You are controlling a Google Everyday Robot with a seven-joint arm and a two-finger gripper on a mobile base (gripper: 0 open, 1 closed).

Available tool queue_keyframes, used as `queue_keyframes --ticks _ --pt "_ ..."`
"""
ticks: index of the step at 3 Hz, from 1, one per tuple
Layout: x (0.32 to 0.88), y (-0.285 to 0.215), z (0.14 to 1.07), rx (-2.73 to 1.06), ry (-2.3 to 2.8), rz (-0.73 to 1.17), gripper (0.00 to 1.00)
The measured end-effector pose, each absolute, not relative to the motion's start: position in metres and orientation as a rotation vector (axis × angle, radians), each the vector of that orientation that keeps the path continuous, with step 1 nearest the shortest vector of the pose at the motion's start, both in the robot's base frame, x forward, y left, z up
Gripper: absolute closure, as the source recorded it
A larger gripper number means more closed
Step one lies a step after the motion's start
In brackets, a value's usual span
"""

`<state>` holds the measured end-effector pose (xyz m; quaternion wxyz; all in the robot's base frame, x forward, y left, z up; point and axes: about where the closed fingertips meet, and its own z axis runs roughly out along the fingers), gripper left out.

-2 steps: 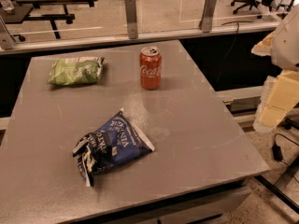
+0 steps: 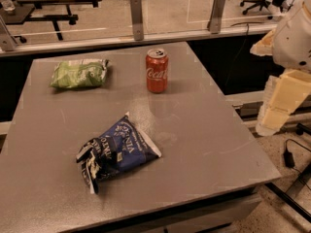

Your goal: Pick blue chip bag

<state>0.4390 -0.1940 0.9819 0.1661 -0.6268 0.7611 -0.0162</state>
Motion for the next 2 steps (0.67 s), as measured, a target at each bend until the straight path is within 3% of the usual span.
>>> queue_keyframes --ticks 2 --pt "0.428 -0.075 0.992 -1.992 1.873 0.14 0.0"
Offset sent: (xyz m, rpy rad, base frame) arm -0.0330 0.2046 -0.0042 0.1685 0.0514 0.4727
